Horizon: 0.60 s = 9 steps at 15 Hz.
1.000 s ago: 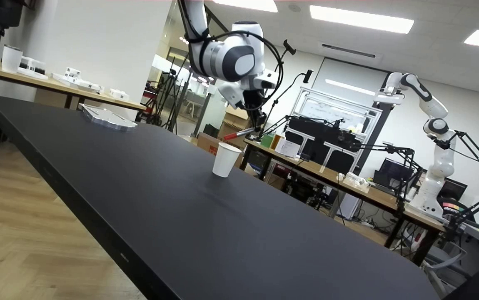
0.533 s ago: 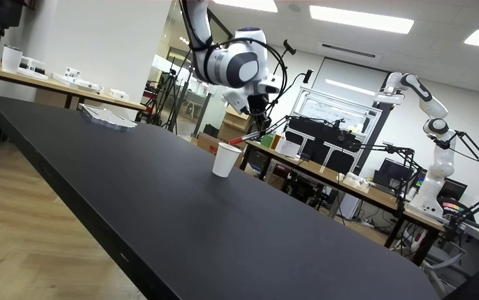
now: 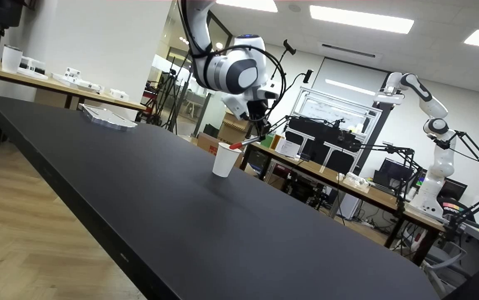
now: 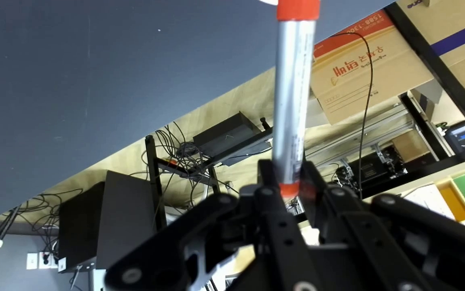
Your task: Pick up the pen from the table and put it in the white cup. Pick up the pen from the white cup and put it on the table. Pick up the pen from the table and put it in the white cup.
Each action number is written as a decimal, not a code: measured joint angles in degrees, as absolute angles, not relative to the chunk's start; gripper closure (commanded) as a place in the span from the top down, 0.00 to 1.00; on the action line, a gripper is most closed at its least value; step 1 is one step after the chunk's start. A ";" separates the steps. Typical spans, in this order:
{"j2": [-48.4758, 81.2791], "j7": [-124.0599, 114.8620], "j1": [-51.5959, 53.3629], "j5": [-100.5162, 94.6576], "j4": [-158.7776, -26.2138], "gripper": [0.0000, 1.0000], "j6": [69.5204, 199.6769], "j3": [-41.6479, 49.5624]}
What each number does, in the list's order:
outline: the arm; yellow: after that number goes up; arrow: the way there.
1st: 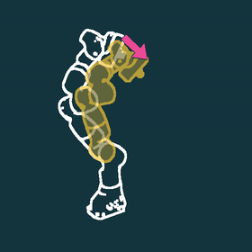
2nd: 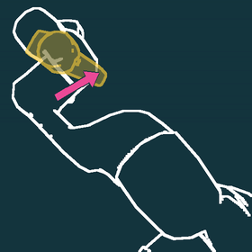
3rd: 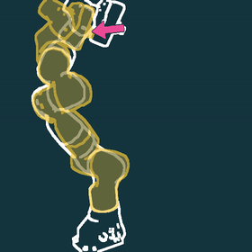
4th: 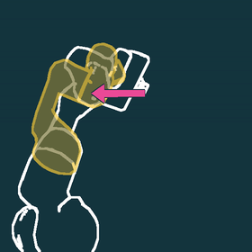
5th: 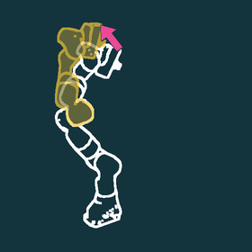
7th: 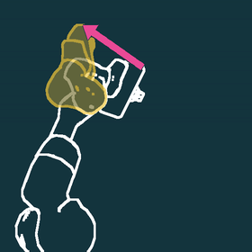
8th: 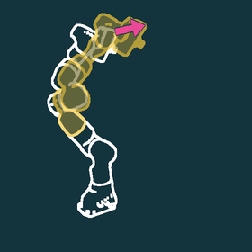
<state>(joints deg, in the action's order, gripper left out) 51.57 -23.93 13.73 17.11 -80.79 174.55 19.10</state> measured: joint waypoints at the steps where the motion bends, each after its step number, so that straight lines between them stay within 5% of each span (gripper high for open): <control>1: 51.78 -23.93 13.74 17.12 -80.64 0.05 174.53 19.10; 7: 52.58 -23.93 13.86 17.12 -80.33 0.05 174.02 19.10; 8: 52.58 -23.93 13.91 17.12 -80.33 0.19 173.63 19.15; 9: 52.58 -24.02 14.08 17.12 -80.33 0.19 173.27 19.37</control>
